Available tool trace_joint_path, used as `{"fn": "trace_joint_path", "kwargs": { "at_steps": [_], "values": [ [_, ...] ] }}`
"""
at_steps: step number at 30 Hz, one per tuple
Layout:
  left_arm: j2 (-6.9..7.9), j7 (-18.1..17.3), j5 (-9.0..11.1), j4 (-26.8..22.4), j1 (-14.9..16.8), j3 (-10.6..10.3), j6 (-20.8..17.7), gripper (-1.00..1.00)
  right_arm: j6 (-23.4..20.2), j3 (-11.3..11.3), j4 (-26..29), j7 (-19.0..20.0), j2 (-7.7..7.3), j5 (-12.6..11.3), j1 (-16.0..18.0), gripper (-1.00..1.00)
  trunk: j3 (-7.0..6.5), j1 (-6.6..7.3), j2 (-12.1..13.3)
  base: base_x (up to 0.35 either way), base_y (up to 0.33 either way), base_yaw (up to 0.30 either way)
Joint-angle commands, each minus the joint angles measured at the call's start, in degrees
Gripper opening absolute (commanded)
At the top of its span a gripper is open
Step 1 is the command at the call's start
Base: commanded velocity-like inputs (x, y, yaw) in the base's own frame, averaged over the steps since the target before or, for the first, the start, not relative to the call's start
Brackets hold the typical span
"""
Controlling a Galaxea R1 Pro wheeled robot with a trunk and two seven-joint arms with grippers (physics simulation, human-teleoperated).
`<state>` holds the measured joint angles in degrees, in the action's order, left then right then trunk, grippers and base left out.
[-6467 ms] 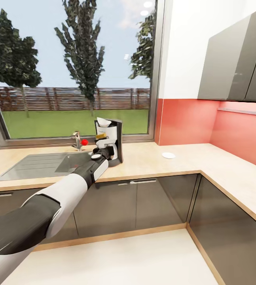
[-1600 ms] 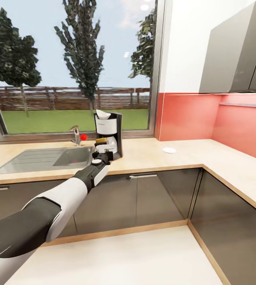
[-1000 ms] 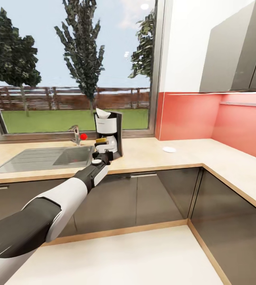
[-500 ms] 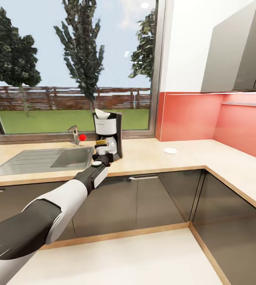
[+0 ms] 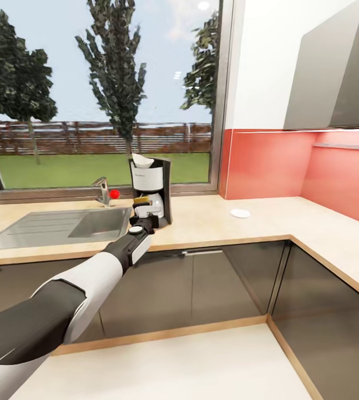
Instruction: Set up a coffee station on the kitchen countertop: keep the coffee maker on the countertop, move the bottle of coffee from the kitchen shelf to the counter next to the coffee maker, place a paper coffee filter on top of the coffee maker, put the saucer next to the coffee maker with the coffee cup on the saucer, and place the electric kettle next to the coffee maker.
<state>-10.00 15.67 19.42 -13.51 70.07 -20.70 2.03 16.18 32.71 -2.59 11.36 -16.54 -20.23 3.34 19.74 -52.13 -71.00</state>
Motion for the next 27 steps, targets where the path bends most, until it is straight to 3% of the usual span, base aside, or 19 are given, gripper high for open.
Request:
{"fn": "trace_joint_path", "kwargs": {
  "at_steps": [1, 27],
  "values": [
    [0.00, 0.3, 0.4, 0.1, 0.1, -0.5, 0.2, -1.00, 0.3, 0.3, -0.2, 0.4, 0.02, -0.6, 0.1, 1.00, 0.07, -0.01, 0.0, 0.037, 0.000, 0.000],
    [0.00, 0.4, 0.4, 0.1, 0.1, -0.5, 0.2, -1.00, 0.3, 0.4, -0.2, 0.4, 0.02, -0.6, 0.1, 1.00, 0.07, -0.01, 0.0, 0.101, 0.000, 0.000]
  ]
}}
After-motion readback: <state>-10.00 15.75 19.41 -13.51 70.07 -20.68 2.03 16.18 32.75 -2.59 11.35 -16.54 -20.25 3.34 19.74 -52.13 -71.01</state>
